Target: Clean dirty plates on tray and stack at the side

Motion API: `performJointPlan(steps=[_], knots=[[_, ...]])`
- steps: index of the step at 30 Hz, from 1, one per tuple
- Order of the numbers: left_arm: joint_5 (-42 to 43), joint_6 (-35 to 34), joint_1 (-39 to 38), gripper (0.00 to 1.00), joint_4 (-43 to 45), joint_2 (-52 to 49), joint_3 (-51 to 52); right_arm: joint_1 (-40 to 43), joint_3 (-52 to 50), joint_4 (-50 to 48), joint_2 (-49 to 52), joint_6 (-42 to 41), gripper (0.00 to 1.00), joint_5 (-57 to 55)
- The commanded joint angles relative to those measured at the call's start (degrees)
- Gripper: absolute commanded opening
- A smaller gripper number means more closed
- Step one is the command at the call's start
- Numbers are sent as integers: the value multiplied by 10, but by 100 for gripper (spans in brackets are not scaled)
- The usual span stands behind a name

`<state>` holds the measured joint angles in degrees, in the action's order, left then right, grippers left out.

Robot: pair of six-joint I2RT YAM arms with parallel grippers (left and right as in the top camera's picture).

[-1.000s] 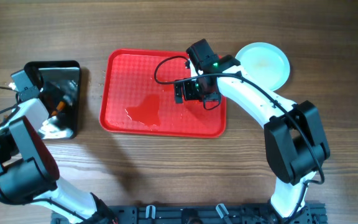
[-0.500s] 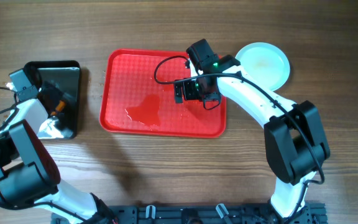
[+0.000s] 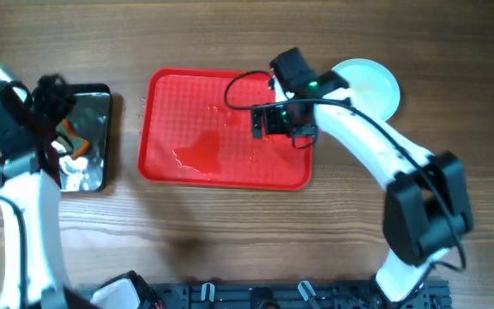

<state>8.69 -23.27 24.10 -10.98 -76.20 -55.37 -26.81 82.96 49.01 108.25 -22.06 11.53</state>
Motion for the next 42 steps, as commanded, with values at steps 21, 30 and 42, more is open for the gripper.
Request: performJointPlan(steps=[21,30,42], knots=[[163,4,-53,100,-279,70,1,-10,6,324,-403,-25,100,-130],[163,3,-53,100,-279,70,1,-10,6,333,-402,-20,100,-136],[163,4,-53,100,-279,70,1,132,-383,-61,-646,-19,100,-142]])
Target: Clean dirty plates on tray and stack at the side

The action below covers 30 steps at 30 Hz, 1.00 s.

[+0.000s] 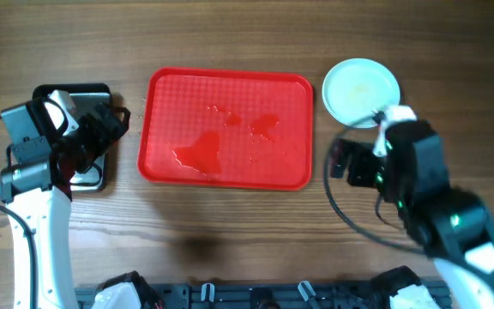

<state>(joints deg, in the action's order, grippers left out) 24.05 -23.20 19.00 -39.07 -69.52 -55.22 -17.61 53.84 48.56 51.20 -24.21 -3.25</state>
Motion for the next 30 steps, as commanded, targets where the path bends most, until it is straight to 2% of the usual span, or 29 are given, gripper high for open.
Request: performJointPlan(steps=[1,6,10,15,21,26,30], knots=[[10,3,-2,100,2,3,0,61,-143,-97,-119,2,100,20],[10,3,-2,100,2,3,0,146,-332,-208,-316,2,100,77],[10,3,-2,100,2,3,0,176,-404,-276,-388,2,100,93],[10,3,-2,100,2,3,0,183,-509,-442,-436,0,100,104],[10,3,-2,100,2,3,0,184,-526,-470,-511,34,100,70],[10,3,-2,100,2,3,0,215,-535,-545,-510,48,100,49],[10,3,-2,100,2,3,0,243,-535,-486,-510,143,100,60]])
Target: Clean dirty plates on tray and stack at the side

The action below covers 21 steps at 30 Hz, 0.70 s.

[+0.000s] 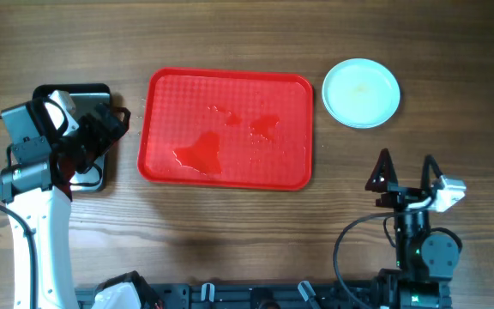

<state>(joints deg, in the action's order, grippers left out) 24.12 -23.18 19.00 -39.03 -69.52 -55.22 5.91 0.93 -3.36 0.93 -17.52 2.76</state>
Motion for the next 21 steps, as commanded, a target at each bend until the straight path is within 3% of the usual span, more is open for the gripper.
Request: performJointPlan(steps=[1,9,13,21], knots=[[9,3,-2,100,2,3,0,8,-6,33,-7,93,100,7],[9,3,-2,100,2,3,0,8,-6,33,-7,148,100,5],[9,3,-2,100,2,3,0,8,-6,33,-7,216,100,2],[9,3,-2,100,2,3,0,8,-6,33,-7,220,100,3]])
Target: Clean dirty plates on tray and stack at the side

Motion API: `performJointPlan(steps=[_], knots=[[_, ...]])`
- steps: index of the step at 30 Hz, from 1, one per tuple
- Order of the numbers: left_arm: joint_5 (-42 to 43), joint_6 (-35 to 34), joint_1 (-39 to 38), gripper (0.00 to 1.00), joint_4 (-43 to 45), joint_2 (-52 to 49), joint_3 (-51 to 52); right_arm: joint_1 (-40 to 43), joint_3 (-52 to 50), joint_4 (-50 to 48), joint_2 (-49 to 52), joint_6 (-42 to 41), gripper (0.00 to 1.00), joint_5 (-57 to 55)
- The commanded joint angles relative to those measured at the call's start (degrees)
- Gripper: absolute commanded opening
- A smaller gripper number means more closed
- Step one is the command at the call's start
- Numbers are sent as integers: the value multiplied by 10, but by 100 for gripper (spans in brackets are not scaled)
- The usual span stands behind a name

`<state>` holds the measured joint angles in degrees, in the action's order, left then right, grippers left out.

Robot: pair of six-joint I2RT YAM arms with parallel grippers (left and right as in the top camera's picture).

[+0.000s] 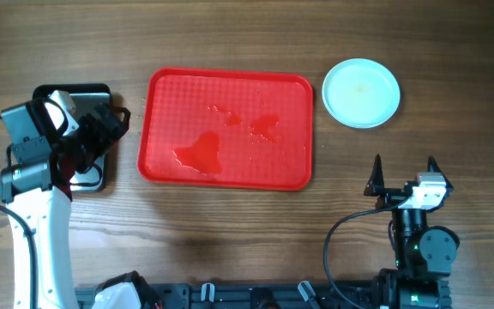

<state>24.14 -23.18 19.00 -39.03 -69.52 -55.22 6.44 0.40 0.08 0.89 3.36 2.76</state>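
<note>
The red tray point(230, 129) lies mid-table with wet patches on its floor and no plate on it. A pale round plate point(361, 92) rests on the wood to the tray's right, near the back. My right gripper point(403, 174) is drawn back at the front right, well short of the plate, open, with its two dark fingertips point(375, 177) pointing up and nothing between them. My left gripper point(101, 129) hangs over a black container point(82, 91) left of the tray. Its fingers are too dark to read.
The black container sits just off the tray's left edge, mostly covered by the left arm point(33, 172). A dark rail point(256, 296) with cables runs along the table's front edge.
The right gripper has shifted slightly at the front right and its fingers stand a little wider apart. The left arm, tray and plate are where they were.
At first my right gripper was over the tray's right edge beside the plate, and my left arm stood left of the black container. Then the right arm was off the tray below the plate, the left over the container. The right arm has since been at the front right.
</note>
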Motion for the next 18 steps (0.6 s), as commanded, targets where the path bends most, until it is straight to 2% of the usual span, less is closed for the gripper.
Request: performJointPlan(steps=[1,9,12,15,18], knots=[[9,3,-2,100,2,3,0,3,-1,-1,-7,12,100,3],[9,3,-2,100,2,3,0,3,-1,-1,-7,11,100,3],[-92,7,-2,100,-5,3,0,3,-1,-1,-7,11,100,3],[-111,7,-2,100,-5,-3,0,3,-1,-1,-7,11,100,3],[-186,7,-2,100,-17,-2,0,3,-1,-1,-7,11,100,3]])
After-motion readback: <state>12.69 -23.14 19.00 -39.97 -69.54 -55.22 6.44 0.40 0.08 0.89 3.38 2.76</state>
